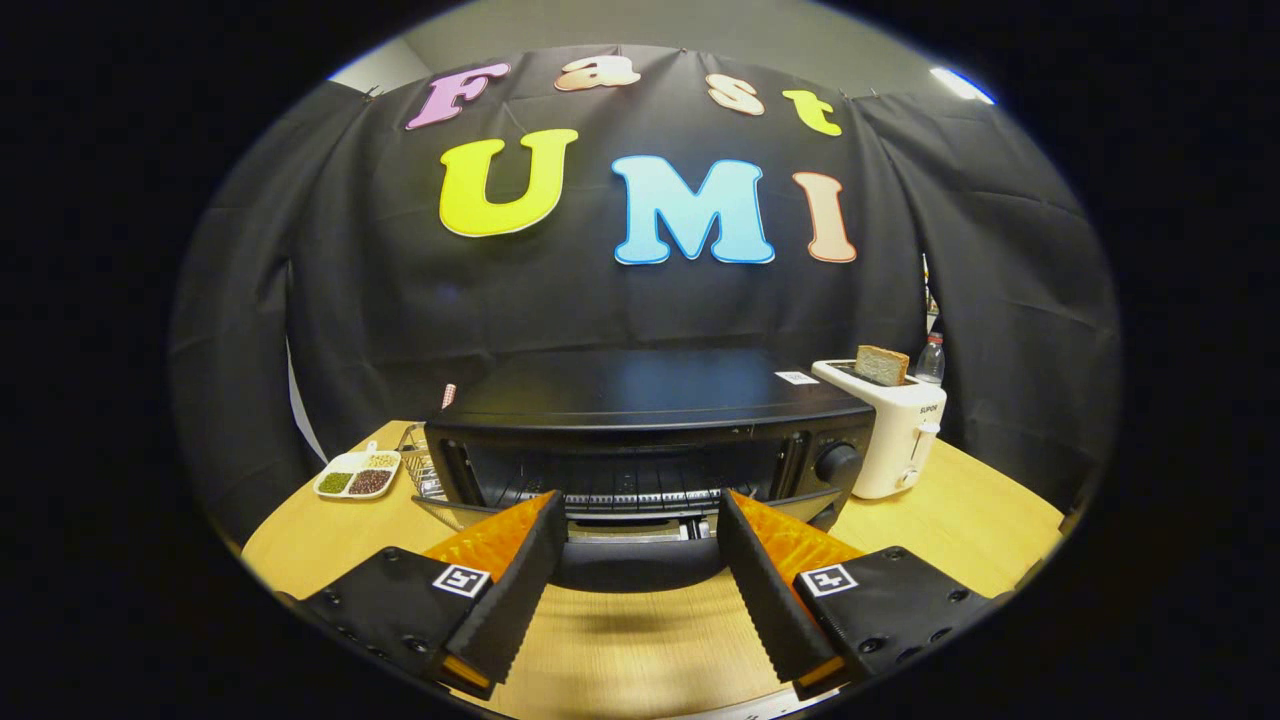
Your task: Open the toaster oven, put the food inside, and close the toaster oven door.
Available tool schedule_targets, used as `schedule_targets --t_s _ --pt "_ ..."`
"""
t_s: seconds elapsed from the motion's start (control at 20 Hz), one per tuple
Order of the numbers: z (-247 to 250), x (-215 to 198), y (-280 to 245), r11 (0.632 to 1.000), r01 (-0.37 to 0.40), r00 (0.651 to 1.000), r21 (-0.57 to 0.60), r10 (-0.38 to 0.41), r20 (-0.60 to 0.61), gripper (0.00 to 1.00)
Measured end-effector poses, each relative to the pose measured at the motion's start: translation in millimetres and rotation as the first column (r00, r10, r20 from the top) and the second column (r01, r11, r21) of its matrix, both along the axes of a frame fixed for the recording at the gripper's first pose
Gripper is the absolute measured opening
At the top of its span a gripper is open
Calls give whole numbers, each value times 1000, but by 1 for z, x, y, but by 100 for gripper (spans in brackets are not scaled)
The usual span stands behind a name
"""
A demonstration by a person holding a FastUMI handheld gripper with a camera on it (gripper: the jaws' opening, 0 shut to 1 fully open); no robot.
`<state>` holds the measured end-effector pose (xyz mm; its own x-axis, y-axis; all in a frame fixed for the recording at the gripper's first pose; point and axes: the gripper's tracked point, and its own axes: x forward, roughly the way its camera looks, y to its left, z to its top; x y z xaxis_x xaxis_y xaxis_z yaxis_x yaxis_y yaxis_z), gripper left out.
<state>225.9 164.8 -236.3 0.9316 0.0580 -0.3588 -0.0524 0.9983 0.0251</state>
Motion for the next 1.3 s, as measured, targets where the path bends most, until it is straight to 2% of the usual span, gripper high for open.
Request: schedule_targets --t_s 0.65,1.05,1.2,1.3 --pt "-43 -52 -3 999 -38 995 6 38 -94 96" --pt "-74 -72 -1 997 -72 975 -28 65 -211 95" --pt "-79 -83 2 994 -111 961 -19 102 -257 96" --pt "-75 -91 12 985 -174 943 19 172 -286 95"
